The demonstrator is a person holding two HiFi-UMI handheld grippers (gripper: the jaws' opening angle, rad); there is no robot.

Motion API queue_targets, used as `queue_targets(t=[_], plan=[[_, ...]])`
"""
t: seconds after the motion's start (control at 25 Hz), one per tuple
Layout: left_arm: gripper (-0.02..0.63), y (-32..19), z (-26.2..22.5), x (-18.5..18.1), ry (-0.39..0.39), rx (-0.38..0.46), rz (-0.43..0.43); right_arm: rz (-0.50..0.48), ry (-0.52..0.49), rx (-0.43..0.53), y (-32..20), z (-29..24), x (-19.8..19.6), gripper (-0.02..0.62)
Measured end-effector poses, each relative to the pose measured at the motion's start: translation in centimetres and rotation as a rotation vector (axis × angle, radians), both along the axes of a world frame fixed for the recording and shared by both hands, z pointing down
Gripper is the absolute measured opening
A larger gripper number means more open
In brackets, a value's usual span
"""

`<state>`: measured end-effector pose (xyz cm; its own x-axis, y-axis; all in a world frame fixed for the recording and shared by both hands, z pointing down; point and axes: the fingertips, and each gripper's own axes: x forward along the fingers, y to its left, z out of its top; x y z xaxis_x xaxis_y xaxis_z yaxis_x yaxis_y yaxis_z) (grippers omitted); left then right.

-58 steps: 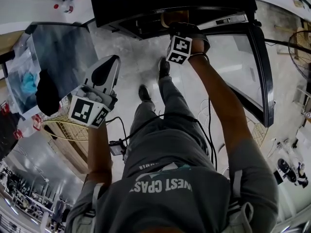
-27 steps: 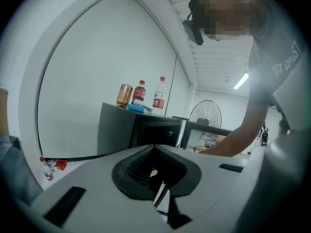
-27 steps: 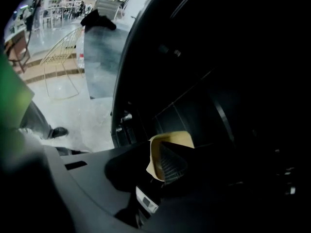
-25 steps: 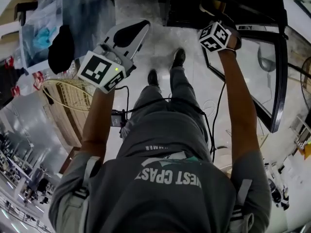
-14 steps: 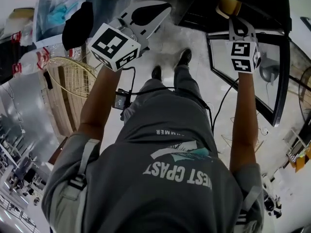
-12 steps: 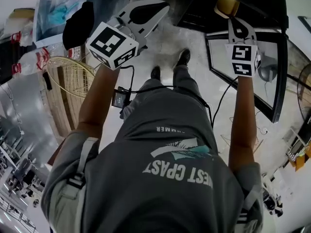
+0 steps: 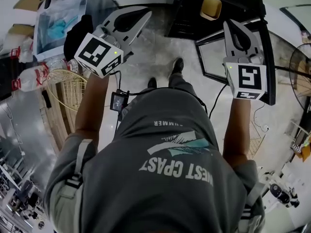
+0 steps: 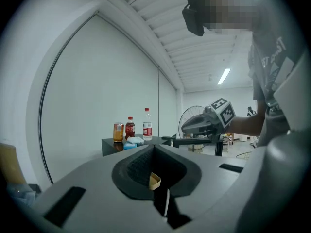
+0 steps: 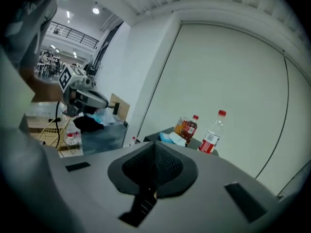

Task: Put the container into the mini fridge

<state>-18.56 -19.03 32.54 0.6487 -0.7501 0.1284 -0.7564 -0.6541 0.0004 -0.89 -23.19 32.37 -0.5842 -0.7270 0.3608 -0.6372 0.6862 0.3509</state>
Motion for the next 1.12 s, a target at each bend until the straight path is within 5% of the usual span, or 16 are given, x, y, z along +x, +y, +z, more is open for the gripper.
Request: queue_targets(t=[0.48,1.12], plan=[[0.015,4.2,-4.5,0.8,0.02,0.069,0.065,0.006,-0.257,0.022,7.1,-9.5,1.6,0.026],[0.015,6.0,-4.2,1.8,0.02,0.064,0.122,0.055,-0.269,0.033,8.8,-9.5,2.2,0.026]])
